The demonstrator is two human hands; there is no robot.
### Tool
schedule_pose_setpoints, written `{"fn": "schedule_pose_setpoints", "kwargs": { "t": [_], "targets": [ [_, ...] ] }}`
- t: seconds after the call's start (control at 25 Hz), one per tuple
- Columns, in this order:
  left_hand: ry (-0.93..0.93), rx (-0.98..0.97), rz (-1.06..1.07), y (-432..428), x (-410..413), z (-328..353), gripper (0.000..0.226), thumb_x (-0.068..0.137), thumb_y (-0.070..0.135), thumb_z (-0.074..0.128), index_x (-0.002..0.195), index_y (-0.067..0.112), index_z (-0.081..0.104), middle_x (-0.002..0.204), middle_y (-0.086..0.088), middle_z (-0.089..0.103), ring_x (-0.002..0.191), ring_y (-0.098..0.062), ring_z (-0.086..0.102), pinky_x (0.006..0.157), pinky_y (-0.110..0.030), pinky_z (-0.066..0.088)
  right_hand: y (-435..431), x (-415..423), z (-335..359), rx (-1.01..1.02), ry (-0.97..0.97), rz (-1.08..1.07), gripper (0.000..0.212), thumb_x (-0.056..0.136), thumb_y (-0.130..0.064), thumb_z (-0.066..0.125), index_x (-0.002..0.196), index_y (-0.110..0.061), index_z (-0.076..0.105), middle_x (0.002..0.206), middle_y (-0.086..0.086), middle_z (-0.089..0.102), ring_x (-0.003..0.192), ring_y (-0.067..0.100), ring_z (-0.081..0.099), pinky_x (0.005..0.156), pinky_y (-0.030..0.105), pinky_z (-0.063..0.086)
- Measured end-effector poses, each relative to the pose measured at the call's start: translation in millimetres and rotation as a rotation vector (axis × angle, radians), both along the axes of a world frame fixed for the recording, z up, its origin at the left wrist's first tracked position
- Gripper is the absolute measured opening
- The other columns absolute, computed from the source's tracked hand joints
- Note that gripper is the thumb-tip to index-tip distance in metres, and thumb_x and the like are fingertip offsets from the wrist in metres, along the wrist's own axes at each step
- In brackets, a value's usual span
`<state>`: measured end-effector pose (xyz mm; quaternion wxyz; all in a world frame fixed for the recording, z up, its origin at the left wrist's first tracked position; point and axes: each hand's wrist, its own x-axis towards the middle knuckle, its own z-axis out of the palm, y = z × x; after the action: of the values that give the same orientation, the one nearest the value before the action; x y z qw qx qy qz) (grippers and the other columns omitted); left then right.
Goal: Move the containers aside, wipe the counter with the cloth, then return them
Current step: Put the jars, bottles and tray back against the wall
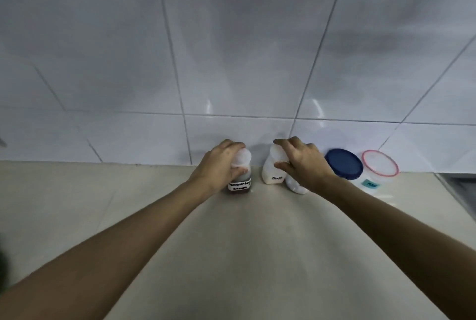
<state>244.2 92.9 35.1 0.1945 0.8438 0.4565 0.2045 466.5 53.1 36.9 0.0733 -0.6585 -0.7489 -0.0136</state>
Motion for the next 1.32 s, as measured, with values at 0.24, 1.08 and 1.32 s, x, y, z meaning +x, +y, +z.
{"fn": "schedule_pose_setpoints", "kwargs": {
  "t": [0.24,1.08,1.32],
  "targets": [
    [0.034,0.100,0.027,18.5,47.7,-9.6,0.044,0.085,0.023,0.069,0.125,0.014,0.055,0.127,-0.007,0.050,0.105,-0.027,0.059,0.093,-0.033,0.046,12.5,4.2,-4.9,-0.005,0.073,-0.031,0.059,0.089,-0.029,0.063,0.141,-0.015,0.039,0.130,0.020,0.046,0.100,0.039,0.059,0.091,0.047,0.047],
    [0.093,-0.055,0.255,-231.8,-237.1,-72.6,0.020,0.086,0.023,0.047,0.089,0.015,0.065,0.091,-0.005,0.062,0.082,-0.026,0.059,0.073,-0.034,0.051,-132.7,-228.0,-59.9,-0.264,0.432,0.253,0.015,0.088,-0.021,0.064,0.101,-0.014,0.065,0.092,0.002,0.063,0.083,0.023,0.062,0.074,0.033,0.050],
    [-0.195,0.013,0.893,-294.2,-404.9,-68.1,0.014,0.086,0.022,0.051,0.079,0.016,0.062,0.079,0.002,0.063,0.077,-0.014,0.053,0.068,-0.028,0.043,-126.6,-414.3,-50.5,-0.582,0.697,0.314,0.025,0.088,-0.027,0.065,0.109,-0.014,0.060,0.101,0.000,0.059,0.083,0.004,0.058,0.072,0.011,0.040]
  ]
}}
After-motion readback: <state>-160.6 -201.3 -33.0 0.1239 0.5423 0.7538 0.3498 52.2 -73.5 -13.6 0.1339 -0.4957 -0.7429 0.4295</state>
